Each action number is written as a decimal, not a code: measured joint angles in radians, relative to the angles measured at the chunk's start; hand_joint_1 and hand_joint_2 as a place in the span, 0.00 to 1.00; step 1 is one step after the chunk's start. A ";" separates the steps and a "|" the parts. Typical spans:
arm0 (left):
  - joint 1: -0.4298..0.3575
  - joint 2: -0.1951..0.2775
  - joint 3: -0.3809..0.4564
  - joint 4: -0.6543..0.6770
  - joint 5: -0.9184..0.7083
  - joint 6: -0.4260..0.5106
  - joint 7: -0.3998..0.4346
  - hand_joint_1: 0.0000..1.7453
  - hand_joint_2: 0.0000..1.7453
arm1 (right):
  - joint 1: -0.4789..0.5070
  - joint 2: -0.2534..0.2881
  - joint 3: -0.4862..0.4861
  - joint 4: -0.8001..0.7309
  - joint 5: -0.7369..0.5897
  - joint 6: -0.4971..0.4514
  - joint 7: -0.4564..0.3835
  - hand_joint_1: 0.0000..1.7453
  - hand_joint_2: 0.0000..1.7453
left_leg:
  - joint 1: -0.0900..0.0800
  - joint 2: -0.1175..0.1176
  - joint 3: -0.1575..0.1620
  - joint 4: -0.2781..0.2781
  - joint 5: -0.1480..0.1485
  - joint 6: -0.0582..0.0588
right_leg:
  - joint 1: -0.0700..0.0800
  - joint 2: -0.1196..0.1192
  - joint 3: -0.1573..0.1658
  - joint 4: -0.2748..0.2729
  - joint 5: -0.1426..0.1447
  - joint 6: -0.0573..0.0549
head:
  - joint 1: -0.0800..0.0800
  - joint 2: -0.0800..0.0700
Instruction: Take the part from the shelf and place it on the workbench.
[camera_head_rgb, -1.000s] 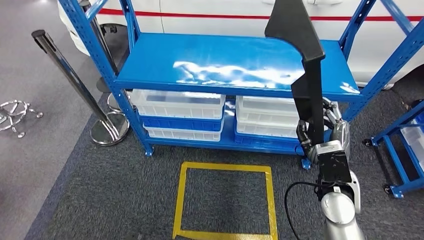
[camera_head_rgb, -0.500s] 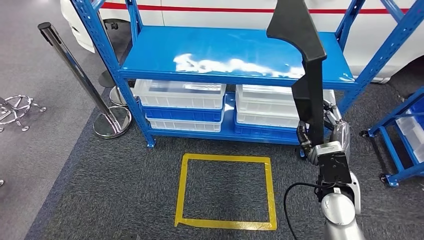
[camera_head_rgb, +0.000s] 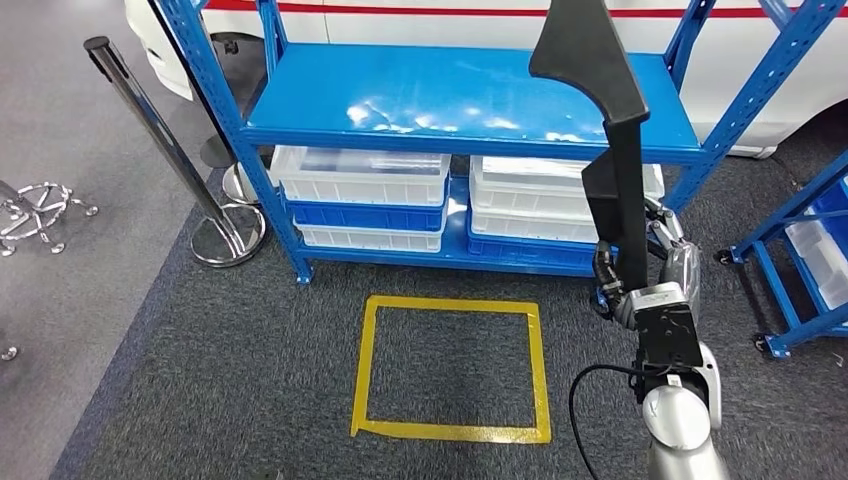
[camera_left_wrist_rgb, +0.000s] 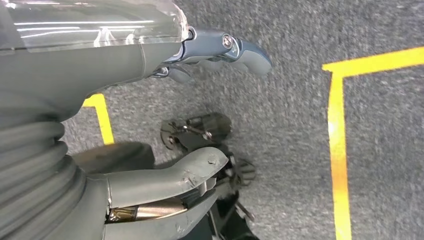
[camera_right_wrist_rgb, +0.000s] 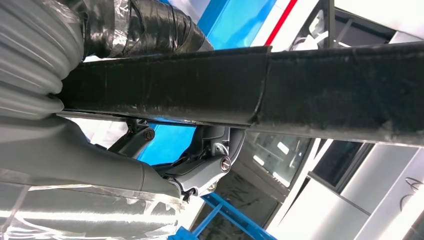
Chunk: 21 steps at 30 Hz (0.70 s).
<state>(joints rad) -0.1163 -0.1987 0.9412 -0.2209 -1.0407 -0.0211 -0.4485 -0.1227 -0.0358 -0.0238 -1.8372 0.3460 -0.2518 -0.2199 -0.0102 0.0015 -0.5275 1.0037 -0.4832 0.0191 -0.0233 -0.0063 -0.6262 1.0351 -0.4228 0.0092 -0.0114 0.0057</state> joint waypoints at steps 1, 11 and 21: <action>0.000 0.000 0.000 0.000 0.000 0.000 0.000 0.00 1.00 | 0.000 0.000 0.000 0.000 0.000 0.000 0.000 1.00 1.00 | 0.000 0.002 0.001 -0.009 0.009 0.007 | -0.002 0.000 -0.002 0.000 0.001 0.006 | 0.000 0.000; 0.000 -0.001 0.000 0.000 0.000 0.000 -0.007 0.00 1.00 | 0.008 0.000 0.000 0.000 0.000 0.000 0.000 1.00 1.00 | 0.002 0.008 -0.061 0.006 0.047 0.028 | -0.006 0.005 0.006 0.104 -0.084 0.024 | 0.001 0.000; -0.002 -0.001 0.000 0.000 -0.004 0.027 -0.031 0.00 1.00 | 0.014 0.001 -0.004 -0.013 -0.002 -0.001 -0.004 1.00 1.00 | 0.012 0.004 -0.160 0.223 -0.073 -0.022 | 0.000 0.005 0.026 0.022 -0.051 -0.028 | 0.001 0.000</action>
<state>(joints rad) -0.1183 -0.1996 0.9411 -0.2209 -1.0448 0.0062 -0.4791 -0.1086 -0.0347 -0.0280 -1.8504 0.3445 -0.2525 -0.2242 0.0022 0.0055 -0.6874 1.2266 -0.5566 -0.0031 -0.0234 -0.0013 -0.5999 1.0573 -0.4741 -0.0192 -0.0106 0.0057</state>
